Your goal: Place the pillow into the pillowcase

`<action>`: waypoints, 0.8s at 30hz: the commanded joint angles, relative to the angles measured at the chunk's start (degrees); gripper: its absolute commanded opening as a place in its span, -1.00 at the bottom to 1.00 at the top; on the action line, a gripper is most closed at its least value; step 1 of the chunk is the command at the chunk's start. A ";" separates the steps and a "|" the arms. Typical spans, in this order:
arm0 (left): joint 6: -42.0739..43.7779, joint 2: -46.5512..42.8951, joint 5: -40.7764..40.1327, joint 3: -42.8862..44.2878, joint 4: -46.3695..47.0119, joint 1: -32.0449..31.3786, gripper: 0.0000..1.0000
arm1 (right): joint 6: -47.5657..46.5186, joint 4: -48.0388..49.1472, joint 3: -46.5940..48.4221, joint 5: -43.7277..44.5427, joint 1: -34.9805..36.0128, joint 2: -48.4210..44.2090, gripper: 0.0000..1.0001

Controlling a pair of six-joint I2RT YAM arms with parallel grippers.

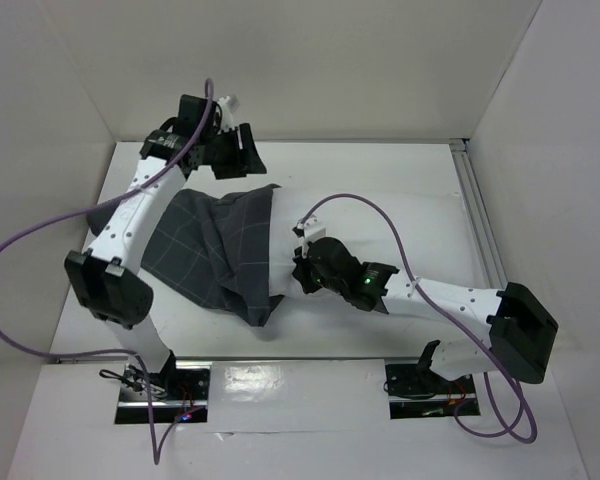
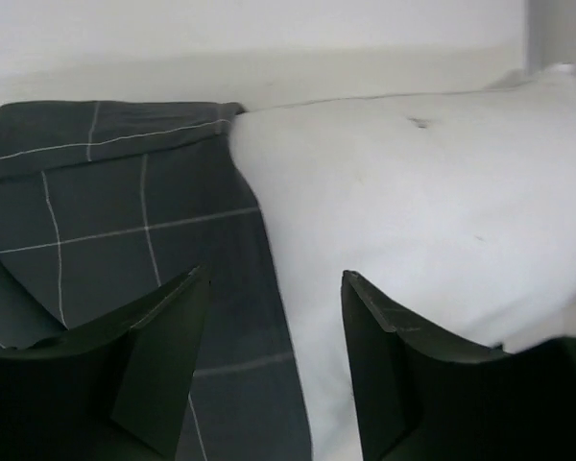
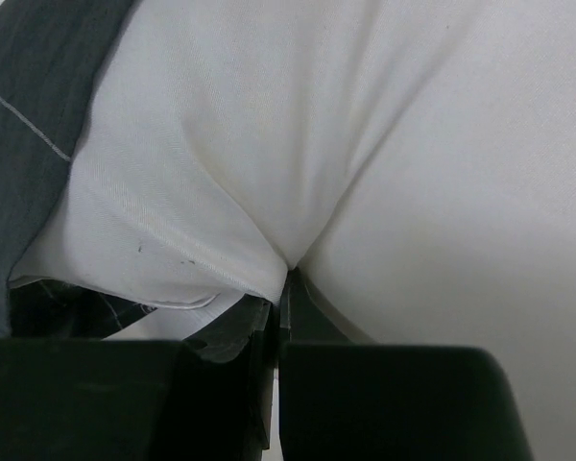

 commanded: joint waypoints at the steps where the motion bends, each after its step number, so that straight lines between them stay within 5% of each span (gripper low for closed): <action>1: 2.62 6.79 -6.75 2.10 -1.07 -2.02 0.40 | -0.77 -0.37 1.86 1.48 0.60 -0.38 -1.00; 9: 3.15 15.86 -12.03 6.05 -2.48 -6.16 0.30 | -0.77 -0.37 2.47 2.01 1.12 0.75 -1.00; 12: 3.15 16.39 -13.35 6.75 -1.77 -6.68 -0.29 | -0.77 -0.89 2.47 2.01 1.12 0.76 -1.00; 13: 2.63 16.39 -13.35 6.75 -1.77 -6.69 -0.70 | -0.77 -0.89 2.47 2.01 1.12 0.76 -1.00; 15: 2.63 16.39 -12.65 8.15 -1.77 -6.69 -0.93 | -0.77 -0.89 3.00 1.48 1.12 1.29 -1.00; 22: 2.63 16.39 -6.24 17.12 -2.30 -9.23 -1.00 | -1.82 0.24 5.81 2.09 2.96 3.65 -1.00; 24: 2.63 16.39 -4.31 18.35 -2.30 -9.24 -0.86 | -1.82 0.25 6.52 2.09 2.97 4.28 -1.00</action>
